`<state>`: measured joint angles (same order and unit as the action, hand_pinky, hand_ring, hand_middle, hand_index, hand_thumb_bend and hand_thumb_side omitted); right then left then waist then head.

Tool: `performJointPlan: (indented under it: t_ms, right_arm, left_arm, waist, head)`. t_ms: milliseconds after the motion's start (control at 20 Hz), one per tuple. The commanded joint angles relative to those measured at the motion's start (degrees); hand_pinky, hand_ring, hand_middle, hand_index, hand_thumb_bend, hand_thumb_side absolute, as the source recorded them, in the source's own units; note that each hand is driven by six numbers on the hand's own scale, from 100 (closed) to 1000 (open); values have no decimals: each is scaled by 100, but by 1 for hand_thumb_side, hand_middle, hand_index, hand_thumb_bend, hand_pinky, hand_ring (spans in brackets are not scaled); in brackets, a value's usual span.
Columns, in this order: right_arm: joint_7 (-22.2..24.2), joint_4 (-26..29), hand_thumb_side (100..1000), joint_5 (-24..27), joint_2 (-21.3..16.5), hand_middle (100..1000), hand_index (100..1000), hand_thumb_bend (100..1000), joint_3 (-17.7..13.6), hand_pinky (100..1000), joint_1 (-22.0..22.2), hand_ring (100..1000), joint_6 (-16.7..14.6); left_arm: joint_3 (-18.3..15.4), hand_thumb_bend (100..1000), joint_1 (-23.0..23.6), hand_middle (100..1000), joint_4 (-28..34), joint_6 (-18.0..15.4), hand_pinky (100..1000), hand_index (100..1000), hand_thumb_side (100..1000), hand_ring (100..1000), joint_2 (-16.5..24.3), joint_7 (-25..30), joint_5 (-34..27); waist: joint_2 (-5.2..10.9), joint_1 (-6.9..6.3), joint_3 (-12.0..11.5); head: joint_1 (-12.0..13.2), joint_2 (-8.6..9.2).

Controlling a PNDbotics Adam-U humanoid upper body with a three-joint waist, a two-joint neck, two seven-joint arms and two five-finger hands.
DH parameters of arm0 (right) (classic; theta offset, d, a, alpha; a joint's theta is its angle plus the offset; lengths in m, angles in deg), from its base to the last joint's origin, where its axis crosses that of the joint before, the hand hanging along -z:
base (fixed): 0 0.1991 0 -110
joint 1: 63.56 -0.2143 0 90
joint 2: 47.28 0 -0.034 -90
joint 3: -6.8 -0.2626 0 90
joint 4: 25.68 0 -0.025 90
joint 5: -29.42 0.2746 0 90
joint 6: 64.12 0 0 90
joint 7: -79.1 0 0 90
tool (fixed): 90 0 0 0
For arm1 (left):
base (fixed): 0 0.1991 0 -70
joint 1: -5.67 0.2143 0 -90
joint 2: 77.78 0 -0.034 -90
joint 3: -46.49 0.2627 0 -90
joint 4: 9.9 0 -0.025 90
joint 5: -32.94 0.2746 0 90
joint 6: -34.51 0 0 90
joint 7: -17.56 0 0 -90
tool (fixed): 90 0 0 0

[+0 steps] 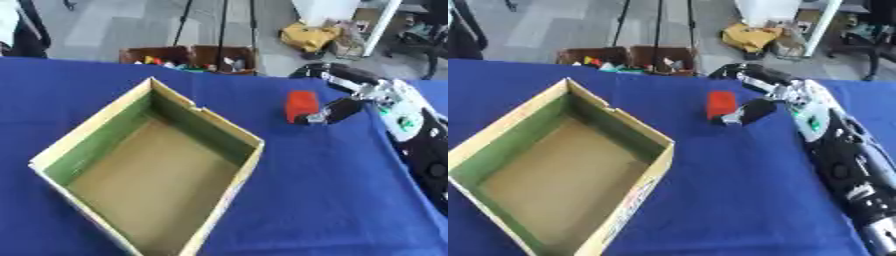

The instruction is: Pick up objects on the table and place them in the box.

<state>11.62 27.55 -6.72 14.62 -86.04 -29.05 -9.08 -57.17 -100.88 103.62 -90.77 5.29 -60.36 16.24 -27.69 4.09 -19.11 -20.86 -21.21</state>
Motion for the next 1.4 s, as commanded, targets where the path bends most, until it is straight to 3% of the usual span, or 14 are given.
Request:
performJointPlan:
  t_ms: [50,600,900,1200,1400]
  right_arm:
    - [-32,85,576,-134,-230,852,942,539,-80,876,-116,877,75]
    - [169,-94,420,-489,-244,854,942,406,-91,877,-39,856,139]
    - [266,-131,430,-526,-321,851,939,368,-152,864,0,844,179]
    - [421,-189,422,-461,-378,830,929,273,-183,845,13,812,169]
    - [503,-169,378,-285,-398,808,917,220,-186,823,0,786,156]
  left_arm:
    - [-8,100,-47,841,107,-9,549,918,902,717,45,38,23]
    - [8,100,-101,842,107,-22,547,916,896,717,1,103,84]
    - [3,100,-111,842,107,-30,547,915,900,718,-30,121,158]
    - [1,100,-103,843,107,-34,547,914,900,718,-48,118,218]
    - [7,100,-90,843,107,-22,547,914,900,719,-46,113,233]
  waist:
    - [9,76,-10]
    - [-127,129,-81]
    - [-203,149,-68]
    - [-235,145,-31]
    - [-218,133,-1]
  head:
    - [-47,96]
    - [-190,229]
    - [-238,272]
    - [-243,256]
    - [-247,240]
